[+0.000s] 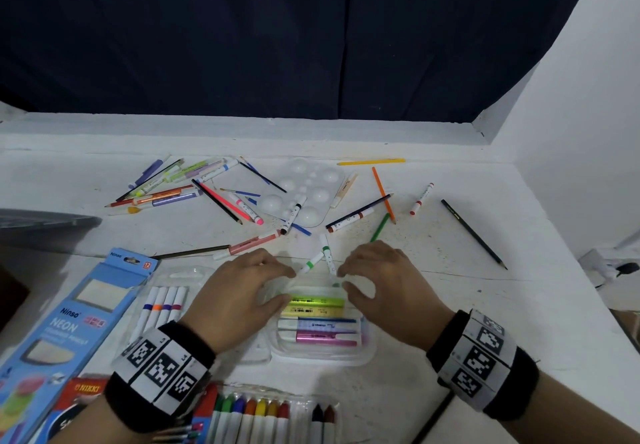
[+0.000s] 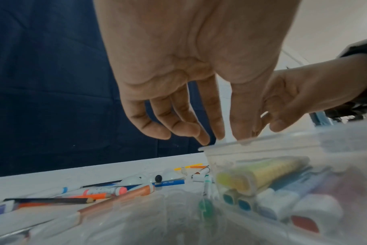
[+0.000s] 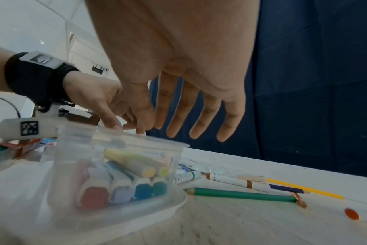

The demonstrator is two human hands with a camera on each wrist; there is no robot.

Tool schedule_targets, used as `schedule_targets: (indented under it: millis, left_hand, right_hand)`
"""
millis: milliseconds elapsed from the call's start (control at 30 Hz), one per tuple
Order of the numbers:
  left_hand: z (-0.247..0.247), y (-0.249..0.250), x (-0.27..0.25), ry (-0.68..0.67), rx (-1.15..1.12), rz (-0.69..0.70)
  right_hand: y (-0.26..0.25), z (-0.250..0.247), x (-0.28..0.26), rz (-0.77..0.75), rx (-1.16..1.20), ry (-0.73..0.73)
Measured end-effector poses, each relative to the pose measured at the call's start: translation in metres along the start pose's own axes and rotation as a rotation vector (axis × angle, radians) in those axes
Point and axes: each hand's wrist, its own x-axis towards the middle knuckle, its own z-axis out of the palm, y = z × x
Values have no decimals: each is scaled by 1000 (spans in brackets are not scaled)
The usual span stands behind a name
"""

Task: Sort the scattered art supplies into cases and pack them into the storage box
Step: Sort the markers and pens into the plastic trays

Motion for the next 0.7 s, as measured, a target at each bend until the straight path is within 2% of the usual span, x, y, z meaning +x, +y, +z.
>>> schedule_targets:
  millis: [100, 200, 333, 433, 533, 700]
  left_hand:
    - [0, -10, -6, -28, -30, -55]
    - [2, -15, -10, -55, -76, -84]
    - [0, -18, -11, -78, -81, -96]
    - [-4, -19, -9, -94, -127, -118]
    - [-5, -19, -7, -78, -151, -125]
    - [-3, -24, -6, -77, -202, -149]
  right_hand:
    - [12, -13, 20, 17, 64, 86]
    - [32, -19, 48, 108, -33, 84]
    - [63, -19, 89, 273, -302, -97]
    - [79, -14, 120, 344, -411, -233]
    - [91, -6, 143, 364, -425, -326]
    - [103, 11, 155, 317, -423, -362]
